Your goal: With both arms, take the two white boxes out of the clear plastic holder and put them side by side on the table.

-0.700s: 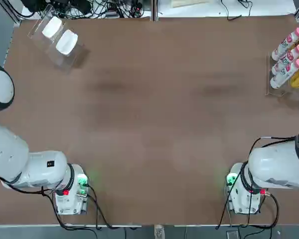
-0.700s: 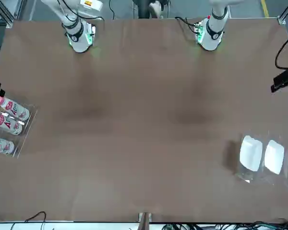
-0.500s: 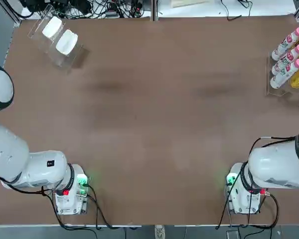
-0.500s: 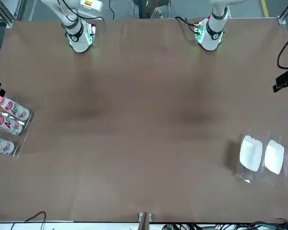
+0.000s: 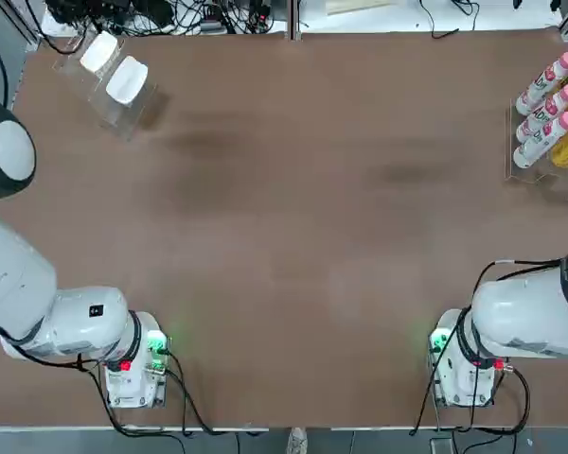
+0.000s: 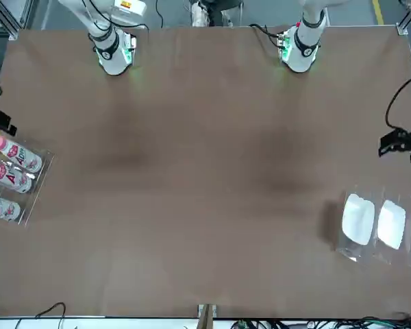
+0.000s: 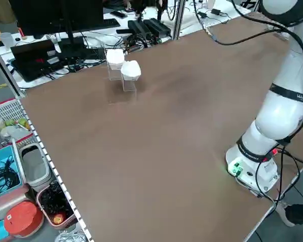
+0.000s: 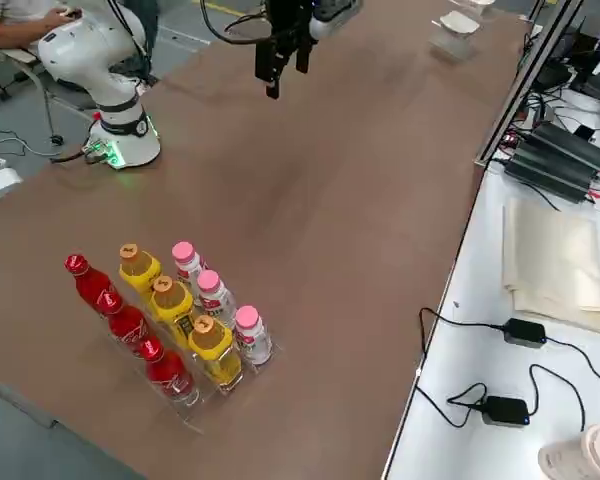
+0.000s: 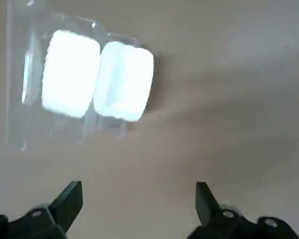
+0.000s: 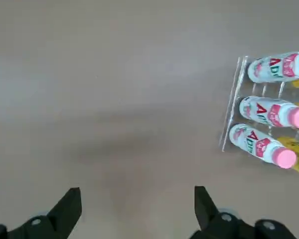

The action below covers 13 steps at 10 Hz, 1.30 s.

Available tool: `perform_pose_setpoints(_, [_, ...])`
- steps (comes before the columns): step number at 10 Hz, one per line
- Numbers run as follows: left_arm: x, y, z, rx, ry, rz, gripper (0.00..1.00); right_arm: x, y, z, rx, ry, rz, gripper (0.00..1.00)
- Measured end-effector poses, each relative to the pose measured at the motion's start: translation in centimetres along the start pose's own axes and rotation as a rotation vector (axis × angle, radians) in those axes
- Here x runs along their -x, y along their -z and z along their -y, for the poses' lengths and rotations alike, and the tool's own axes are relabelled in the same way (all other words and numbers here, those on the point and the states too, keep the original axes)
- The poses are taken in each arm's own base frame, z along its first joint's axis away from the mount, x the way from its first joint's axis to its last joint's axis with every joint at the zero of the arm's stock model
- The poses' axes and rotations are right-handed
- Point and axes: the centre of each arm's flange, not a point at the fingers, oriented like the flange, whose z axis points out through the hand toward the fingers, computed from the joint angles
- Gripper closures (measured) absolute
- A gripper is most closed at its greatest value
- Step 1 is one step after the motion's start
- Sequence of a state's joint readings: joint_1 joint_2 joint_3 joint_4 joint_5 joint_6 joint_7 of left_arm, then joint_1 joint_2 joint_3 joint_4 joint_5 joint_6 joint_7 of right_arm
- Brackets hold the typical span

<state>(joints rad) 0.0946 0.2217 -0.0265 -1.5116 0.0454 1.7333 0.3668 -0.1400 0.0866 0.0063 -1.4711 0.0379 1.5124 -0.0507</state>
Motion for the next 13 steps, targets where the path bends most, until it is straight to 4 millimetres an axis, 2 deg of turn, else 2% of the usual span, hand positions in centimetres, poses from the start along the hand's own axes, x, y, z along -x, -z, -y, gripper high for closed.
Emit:
perform_pose_setpoints(2, [-2.6, -5.6, -1.9, -0.047, -0.123, -0.054, 0.0, -0.9, -4.1, 1.9, -0.066, 0.017, 0.017, 0.0])
perform_pose_setpoints(4, [-5.2, -10.0, -4.1, -0.086, -0.184, -0.088, 0.0, -1.3, -8.4, 2.8, -0.098, 0.019, 0.039, 0.0])
perform_pose_setpoints(7, [-7.3, -16.2, -4.1, -0.106, -0.212, -0.114, 0.0, -1.6, -14.1, 5.6, -0.166, 0.021, 0.022, 0.0])
perform_pose_setpoints(9, [-7.3, -20.0, -4.4, -0.115, -0.233, -0.098, 0.0, -1.1, -17.6, 9.4, -0.174, 0.057, 0.003, 0.0])
perform_pose_setpoints(11, [-5.8, -24.0, -4.8, -0.163, -0.292, -0.08, 0.03, -0.4, -19.9, 12.1, -0.179, 0.085, -0.016, 0.0])
perform_pose_setpoints(13, [-4.8, -25.4, -4.4, -0.193, -0.323, -0.036, 0.11, 0.3, -21.1, 15.2, -0.176, 0.132, -0.043, 0.0])
